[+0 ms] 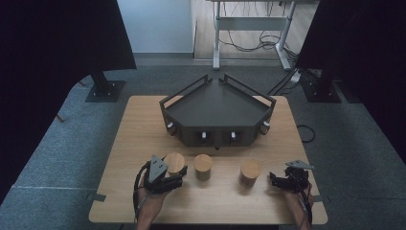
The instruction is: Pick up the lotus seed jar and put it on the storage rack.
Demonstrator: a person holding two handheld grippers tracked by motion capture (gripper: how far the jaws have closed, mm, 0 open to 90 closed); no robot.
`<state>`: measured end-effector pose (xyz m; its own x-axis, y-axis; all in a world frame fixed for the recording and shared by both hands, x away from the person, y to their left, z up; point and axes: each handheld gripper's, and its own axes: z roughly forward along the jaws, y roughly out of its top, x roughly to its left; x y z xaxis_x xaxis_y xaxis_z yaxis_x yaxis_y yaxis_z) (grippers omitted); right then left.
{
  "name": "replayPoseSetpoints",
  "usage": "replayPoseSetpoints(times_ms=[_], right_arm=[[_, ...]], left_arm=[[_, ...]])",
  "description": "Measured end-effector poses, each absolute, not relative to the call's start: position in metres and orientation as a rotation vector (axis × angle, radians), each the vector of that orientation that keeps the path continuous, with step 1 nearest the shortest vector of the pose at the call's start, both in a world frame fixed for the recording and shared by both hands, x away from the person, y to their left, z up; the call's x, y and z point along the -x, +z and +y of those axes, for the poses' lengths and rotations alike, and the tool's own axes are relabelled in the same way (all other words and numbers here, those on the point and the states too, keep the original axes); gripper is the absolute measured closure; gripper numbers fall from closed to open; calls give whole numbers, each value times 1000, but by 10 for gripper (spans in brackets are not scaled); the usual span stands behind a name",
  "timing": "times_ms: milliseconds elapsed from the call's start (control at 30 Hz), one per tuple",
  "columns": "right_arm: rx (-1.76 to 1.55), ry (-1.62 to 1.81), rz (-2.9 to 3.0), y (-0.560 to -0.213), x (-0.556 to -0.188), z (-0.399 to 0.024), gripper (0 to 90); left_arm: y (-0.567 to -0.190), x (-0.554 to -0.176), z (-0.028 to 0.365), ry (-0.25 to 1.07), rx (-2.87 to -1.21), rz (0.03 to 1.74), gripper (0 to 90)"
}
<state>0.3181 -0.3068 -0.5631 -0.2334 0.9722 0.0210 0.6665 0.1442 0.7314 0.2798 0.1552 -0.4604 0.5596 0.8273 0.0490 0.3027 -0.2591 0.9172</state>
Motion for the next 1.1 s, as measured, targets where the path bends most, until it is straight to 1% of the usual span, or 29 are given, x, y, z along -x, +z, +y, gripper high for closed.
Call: replayPoseSetpoints(times_ms=[1100], right_arm=[[-1563,874,1964,-563,-318,-307,77]], left_arm=[[-442,-303,162,678,-1788,958,260]])
